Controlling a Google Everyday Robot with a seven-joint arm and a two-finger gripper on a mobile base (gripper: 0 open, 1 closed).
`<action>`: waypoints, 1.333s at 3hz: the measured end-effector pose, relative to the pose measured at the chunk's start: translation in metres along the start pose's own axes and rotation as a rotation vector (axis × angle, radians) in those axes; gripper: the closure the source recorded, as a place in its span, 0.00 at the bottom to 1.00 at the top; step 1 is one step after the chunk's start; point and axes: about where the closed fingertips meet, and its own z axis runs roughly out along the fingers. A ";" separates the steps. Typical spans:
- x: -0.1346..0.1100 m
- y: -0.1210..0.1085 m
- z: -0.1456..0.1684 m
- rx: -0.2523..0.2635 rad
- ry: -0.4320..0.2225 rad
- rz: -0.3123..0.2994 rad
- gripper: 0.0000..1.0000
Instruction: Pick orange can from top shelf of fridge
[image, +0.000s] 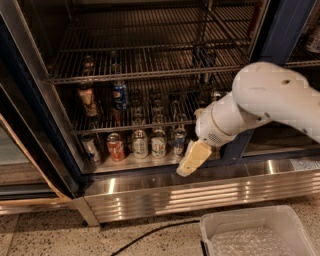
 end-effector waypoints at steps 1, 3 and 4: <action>-0.014 -0.009 0.033 0.037 -0.097 0.048 0.00; -0.038 -0.028 0.084 0.115 -0.302 0.102 0.00; -0.024 -0.035 0.102 0.107 -0.343 0.116 0.00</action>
Offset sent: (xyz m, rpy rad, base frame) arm 0.0627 0.0649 -0.0520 0.3478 -0.1826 -0.1305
